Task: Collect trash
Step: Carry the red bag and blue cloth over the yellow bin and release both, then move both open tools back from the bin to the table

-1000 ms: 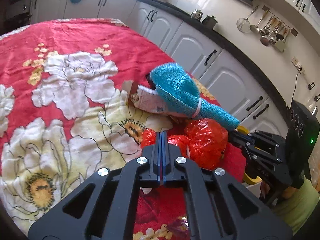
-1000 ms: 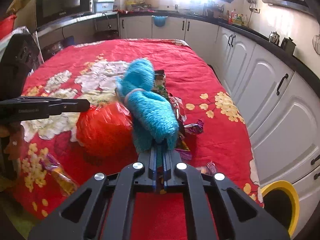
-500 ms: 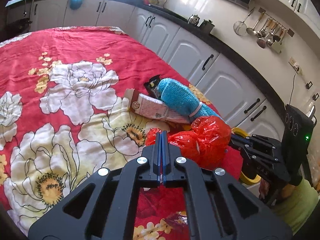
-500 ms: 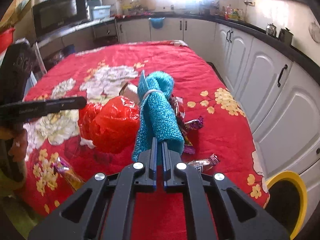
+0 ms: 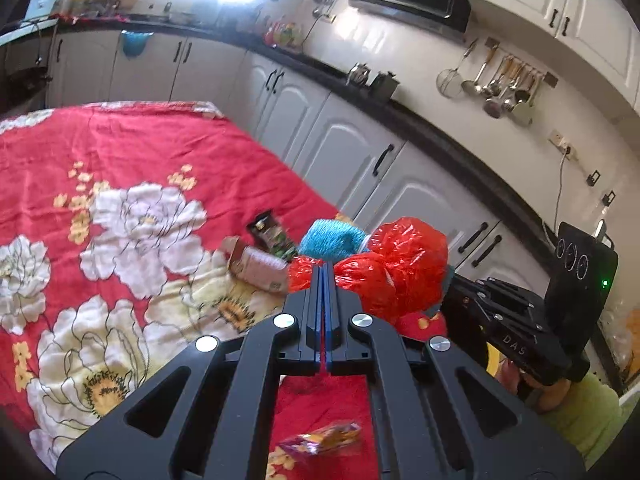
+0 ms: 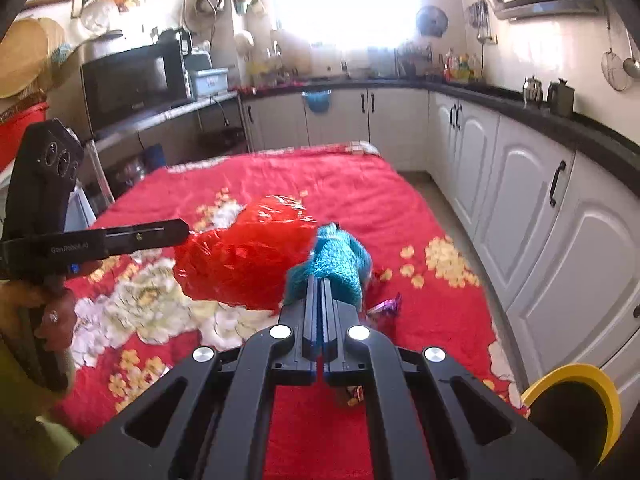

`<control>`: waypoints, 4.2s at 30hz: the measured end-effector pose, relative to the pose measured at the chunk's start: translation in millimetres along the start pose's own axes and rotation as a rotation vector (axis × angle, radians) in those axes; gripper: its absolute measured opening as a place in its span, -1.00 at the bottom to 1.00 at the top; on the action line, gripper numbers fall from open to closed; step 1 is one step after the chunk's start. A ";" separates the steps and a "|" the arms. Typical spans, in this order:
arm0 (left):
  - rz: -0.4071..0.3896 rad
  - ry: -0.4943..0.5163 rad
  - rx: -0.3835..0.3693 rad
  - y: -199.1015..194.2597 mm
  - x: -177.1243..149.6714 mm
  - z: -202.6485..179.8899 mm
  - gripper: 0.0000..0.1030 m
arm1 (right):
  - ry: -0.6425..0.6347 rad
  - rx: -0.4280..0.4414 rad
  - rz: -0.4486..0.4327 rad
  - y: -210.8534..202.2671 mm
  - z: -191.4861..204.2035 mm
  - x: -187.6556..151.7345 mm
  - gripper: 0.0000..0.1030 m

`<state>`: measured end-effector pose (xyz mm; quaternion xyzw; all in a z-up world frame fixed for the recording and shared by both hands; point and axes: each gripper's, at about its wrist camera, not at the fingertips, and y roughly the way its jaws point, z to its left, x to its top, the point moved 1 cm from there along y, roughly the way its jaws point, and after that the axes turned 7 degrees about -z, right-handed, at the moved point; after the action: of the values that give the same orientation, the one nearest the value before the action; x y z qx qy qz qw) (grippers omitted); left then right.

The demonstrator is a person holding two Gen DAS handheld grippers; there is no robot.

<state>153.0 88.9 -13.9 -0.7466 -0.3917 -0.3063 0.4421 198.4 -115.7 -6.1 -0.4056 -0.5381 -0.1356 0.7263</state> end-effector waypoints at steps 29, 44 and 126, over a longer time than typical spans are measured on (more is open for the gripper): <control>-0.078 0.111 -0.156 6.3 44.7 -100.6 -1.00 | 0.021 -0.069 -0.225 -108.4 -32.3 54.8 -0.98; -0.001 0.206 -0.296 62.2 25.3 -196.1 -1.00 | 0.092 -0.245 -0.246 -179.2 -100.3 27.0 -0.98; 0.257 0.289 -0.225 195.5 -83.1 -262.6 0.80 | 0.424 -0.601 -0.032 -219.9 -232.4 -130.5 0.66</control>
<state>249.1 -232.7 -52.1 -0.7832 -0.1892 -0.3930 0.4431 165.1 -457.2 -46.3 -0.5551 -0.3180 -0.3802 0.6680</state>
